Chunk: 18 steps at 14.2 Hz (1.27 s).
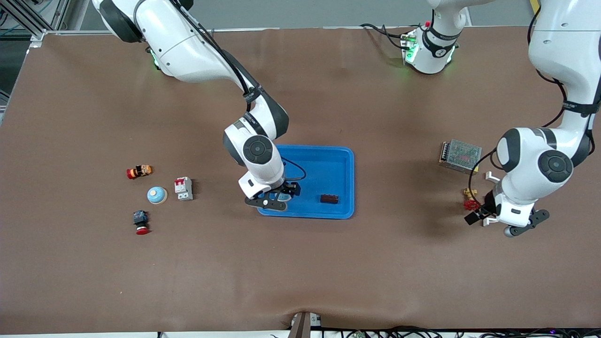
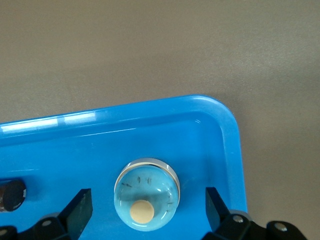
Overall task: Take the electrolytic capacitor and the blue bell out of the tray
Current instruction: 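Grasp the second bell with the right gripper while the left gripper reaches the tray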
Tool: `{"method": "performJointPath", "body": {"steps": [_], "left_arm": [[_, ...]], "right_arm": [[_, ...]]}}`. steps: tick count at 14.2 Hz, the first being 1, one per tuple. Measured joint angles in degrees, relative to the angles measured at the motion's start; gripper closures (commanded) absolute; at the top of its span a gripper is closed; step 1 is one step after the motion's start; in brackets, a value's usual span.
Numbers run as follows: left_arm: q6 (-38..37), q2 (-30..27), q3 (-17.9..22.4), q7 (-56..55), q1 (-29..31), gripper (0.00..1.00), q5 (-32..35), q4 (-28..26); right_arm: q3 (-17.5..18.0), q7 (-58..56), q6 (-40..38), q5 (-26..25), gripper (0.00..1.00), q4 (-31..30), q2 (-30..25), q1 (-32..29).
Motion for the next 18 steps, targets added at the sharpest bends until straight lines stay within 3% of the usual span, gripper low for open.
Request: {"method": "performJointPath", "body": {"steps": [3, 10, 18], "left_arm": [[-3.7, -1.2, -4.0, -7.5, -0.1, 0.00, 0.0, 0.0], [-13.4, -4.6, -10.5, -13.1, -0.5, 0.00, 1.9, 0.0], [-13.7, -4.6, -11.2, -30.7, -5.3, 0.00, 2.1, -0.4]], "right_arm": [[0.0, 0.0, 0.8, 0.0, 0.00, 0.0, 0.7, 0.0], [0.0, 0.0, 2.7, 0.0, 0.00, 0.0, 2.2, 0.0], [0.0, 0.0, 4.3, 0.0, 0.00, 0.0, 3.3, 0.7]]}}
